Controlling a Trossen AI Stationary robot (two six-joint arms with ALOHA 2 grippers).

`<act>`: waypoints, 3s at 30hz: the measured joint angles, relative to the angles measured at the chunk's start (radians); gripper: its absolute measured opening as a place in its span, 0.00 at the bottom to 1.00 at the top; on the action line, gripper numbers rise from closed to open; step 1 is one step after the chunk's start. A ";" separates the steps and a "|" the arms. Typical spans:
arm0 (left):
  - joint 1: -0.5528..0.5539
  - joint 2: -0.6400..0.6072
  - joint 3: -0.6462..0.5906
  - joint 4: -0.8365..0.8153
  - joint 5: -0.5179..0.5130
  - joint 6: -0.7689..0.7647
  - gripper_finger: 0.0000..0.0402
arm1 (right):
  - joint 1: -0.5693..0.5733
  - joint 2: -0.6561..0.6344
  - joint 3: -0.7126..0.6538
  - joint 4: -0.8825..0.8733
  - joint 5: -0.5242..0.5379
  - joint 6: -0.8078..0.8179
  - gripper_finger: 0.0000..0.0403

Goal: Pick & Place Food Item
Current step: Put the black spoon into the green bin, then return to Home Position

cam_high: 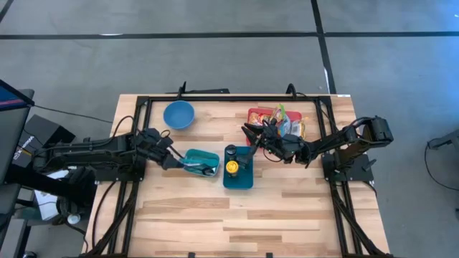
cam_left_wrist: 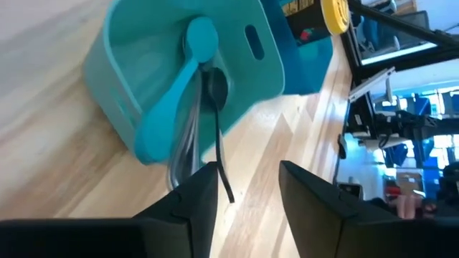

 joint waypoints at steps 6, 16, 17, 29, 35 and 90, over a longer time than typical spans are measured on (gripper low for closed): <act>0.000 0.000 0.000 -0.033 0.022 -0.002 0.43 | 0.000 0.000 0.000 0.000 0.000 0.000 0.20; 0.000 0.000 0.000 -0.034 0.137 -0.003 0.49 | 0.000 0.000 0.000 0.000 0.000 0.000 0.20; 0.000 0.000 0.000 -0.034 0.144 -0.003 0.49 | 0.000 0.000 0.000 0.000 0.000 0.000 0.20; 0.000 0.000 0.000 -0.034 0.201 -0.003 0.46 | 0.000 0.000 0.000 0.000 0.000 0.000 0.20; 0.001 0.000 0.000 -0.009 0.142 -0.003 0.46 | -0.002 0.000 0.000 0.000 0.000 0.000 0.20; 0.220 0.001 0.000 0.693 -0.359 0.456 0.46 | -0.012 0.000 0.000 0.001 0.000 0.009 0.20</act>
